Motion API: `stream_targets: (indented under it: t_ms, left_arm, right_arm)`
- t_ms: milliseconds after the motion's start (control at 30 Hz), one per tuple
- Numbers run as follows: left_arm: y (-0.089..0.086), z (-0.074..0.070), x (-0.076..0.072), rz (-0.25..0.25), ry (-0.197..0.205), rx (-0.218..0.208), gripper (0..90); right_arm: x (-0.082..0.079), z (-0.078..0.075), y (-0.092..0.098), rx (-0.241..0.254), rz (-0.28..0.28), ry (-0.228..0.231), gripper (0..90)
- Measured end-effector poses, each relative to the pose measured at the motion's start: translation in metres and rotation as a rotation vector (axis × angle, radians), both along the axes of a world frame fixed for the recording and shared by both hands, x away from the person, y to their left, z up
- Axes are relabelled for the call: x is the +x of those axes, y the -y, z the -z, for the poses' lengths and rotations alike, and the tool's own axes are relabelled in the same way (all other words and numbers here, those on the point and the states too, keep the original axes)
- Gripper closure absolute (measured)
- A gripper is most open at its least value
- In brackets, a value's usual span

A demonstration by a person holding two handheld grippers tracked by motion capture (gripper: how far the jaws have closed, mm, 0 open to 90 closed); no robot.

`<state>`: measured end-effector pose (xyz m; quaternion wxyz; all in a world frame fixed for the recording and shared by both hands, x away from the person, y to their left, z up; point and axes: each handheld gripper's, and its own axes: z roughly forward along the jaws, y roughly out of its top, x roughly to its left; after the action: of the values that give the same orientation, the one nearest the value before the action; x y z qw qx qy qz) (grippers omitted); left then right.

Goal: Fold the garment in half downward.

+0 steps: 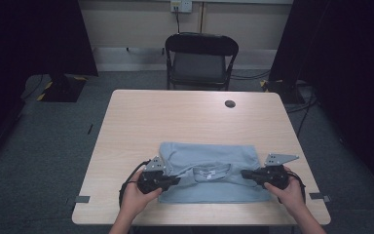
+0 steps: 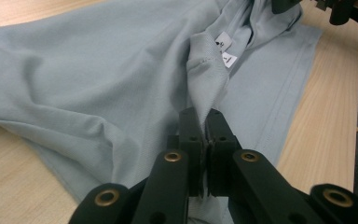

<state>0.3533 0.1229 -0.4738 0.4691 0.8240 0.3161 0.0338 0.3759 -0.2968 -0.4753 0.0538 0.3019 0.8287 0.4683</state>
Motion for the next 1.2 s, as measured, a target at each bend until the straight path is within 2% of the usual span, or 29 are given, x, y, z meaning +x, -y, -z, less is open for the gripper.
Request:
stream_targets:
  t_ms: [133,300,333,367,400,433,567,667,733,833,1033,1133,1200]
  left_arm:
    - [-0.003,-0.004,-0.001,-0.001,0.004,-0.006,87.5]
    - [-0.003,-0.004,0.0,0.003,-0.001,0.006,87.6]
    - [-0.003,-0.004,0.001,0.001,-0.001,0.008,87.5]
    - [-0.003,-0.003,0.001,-0.001,-0.003,0.002,87.6]
    - [-0.004,-0.003,0.001,-0.002,-0.006,0.002,87.5]
    - [-0.004,-0.003,0.002,-0.004,-0.008,0.002,87.5]
    - [-0.005,-0.003,0.002,-0.007,-0.01,0.003,87.4]
    - [-0.005,-0.002,0.003,-0.008,-0.012,0.005,87.5]
    - [-0.005,-0.002,0.003,-0.007,-0.015,0.004,87.4]
    - [-0.004,-0.001,0.003,-0.004,-0.017,0.009,87.4]
    - [-0.005,-0.002,0.004,-0.006,-0.017,0.006,87.4]
    - [-0.004,-0.002,0.004,-0.001,-0.016,0.007,87.4]
    - [-0.003,-0.002,0.004,-0.002,-0.018,0.006,87.4]
  right_arm:
    - [-0.002,-0.003,0.004,0.006,-0.003,0.001,90.0]
    - [-0.003,-0.007,0.009,0.034,-0.001,0.004,90.0]
    - [-0.003,-0.007,0.009,0.038,0.002,0.006,88.3]
    - [-0.003,-0.007,0.009,0.04,0.013,0.013,80.5]
    - [-0.002,-0.007,0.009,0.042,0.022,0.021,76.6]
    - [-0.001,-0.006,0.01,0.047,0.026,0.021,77.1]
    - [0.001,-0.005,0.009,0.043,0.032,0.014,75.5]
    - [0.004,-0.004,0.008,0.029,0.047,0.02,70.8]
    - [0.005,-0.004,0.008,0.037,0.042,0.015,73.0]
    - [0.007,-0.004,0.005,0.003,0.035,0.015,69.5]
    - [0.01,-0.005,0.012,0.027,0.066,0.018,68.3]
    - [0.009,-0.005,0.014,-0.003,0.082,0.02,66.6]
    - [0.008,-0.005,0.014,0.006,0.075,0.009,67.8]
